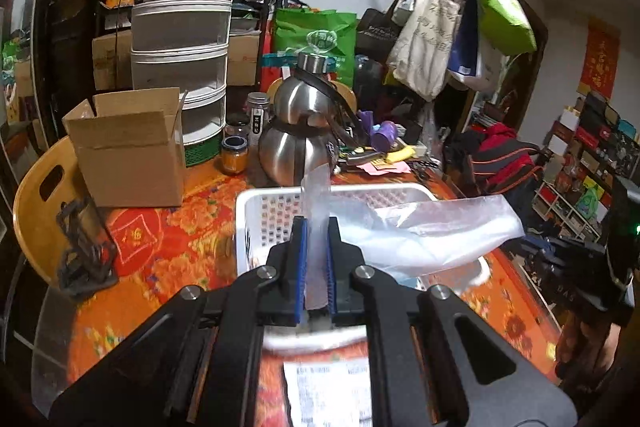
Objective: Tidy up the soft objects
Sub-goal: 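Lift the plastic bag into the white basket and open both grippers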
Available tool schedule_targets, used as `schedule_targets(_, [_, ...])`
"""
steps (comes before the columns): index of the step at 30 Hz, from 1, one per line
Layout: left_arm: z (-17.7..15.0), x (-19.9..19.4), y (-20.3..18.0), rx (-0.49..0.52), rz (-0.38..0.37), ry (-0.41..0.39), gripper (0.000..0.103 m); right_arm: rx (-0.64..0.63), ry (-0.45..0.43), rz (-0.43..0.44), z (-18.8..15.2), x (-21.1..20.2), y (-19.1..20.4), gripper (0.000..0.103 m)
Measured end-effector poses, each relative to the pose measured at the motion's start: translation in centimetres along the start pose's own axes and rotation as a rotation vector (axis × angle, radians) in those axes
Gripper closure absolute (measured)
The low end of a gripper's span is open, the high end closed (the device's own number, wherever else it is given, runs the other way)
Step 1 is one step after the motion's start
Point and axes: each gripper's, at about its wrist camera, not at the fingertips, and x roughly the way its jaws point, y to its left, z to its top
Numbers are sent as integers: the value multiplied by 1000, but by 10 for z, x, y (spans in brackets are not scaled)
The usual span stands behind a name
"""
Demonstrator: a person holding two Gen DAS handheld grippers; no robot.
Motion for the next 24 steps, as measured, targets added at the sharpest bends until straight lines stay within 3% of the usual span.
schedule_targets(7, [44,79,4,-45,41,97,96,19,85,-44,30,67,-23,99])
schedule_targets(14, [30,146,11,-70,87,204,95,41,147,-95,35,120,-36,99])
schedule_targets(18, [17,161,18,-76,98,222,95,39,169,-125,28,136,-36,99])
schedule_targets(21, [12,161,25,-90,81,220,78,43,204,-115,21,145,-38,97])
schedule_targets(22, [11,160,26,-85,91,211,64,44,214,-120,19,148,-39,95])
schedule_targets(23, [11,156,27,-75,106,197,47,46,220,-119,18,149,-40,89])
schedule_targets(24, [8,148,27,-67,115,185,40,51,227,-102,16,150,-40,73])
